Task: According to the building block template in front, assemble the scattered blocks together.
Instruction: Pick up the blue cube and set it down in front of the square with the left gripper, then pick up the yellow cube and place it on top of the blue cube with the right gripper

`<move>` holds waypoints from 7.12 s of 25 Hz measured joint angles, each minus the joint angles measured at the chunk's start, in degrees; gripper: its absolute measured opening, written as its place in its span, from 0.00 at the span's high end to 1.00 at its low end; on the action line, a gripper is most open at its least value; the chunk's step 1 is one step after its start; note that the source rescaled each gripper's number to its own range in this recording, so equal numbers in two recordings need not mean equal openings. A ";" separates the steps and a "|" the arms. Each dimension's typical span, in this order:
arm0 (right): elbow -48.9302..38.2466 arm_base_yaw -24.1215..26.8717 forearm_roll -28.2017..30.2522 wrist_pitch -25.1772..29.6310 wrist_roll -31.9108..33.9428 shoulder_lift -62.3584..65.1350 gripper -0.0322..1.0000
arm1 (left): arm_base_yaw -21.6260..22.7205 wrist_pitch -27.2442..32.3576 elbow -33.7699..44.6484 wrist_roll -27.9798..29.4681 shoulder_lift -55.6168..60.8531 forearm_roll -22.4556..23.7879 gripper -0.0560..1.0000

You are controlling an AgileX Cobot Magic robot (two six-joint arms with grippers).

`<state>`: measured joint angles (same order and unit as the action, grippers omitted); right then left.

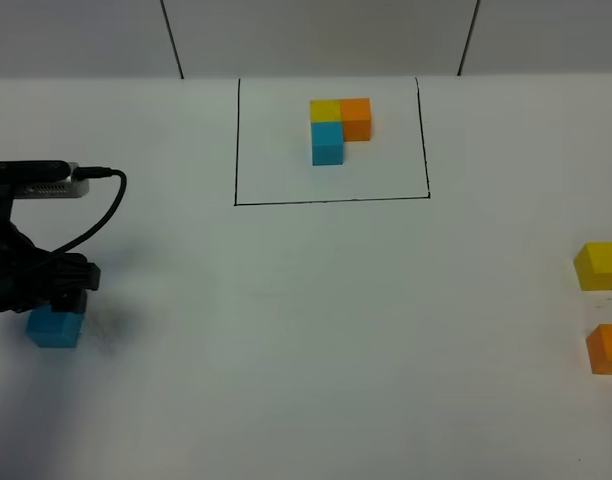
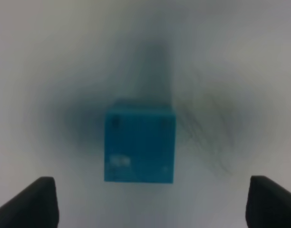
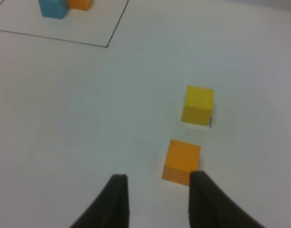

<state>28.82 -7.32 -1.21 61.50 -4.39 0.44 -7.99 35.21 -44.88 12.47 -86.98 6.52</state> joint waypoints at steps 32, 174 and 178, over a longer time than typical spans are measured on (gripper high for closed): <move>0.00 0.00 0.00 0.00 0.00 0.00 0.97 | -0.47 -9.45 -1.30 -3.44 -13.41 -0.01 0.93; 0.00 0.00 0.00 0.00 0.00 0.00 0.97 | 10.24 25.76 15.89 -11.97 87.34 -4.69 0.34; 0.00 0.00 0.00 0.00 0.00 0.00 0.97 | 10.24 25.76 15.89 -11.97 87.34 -4.69 0.34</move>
<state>28.82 -7.32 -1.21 61.50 -4.39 0.44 2.25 60.97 -28.99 0.50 0.36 1.83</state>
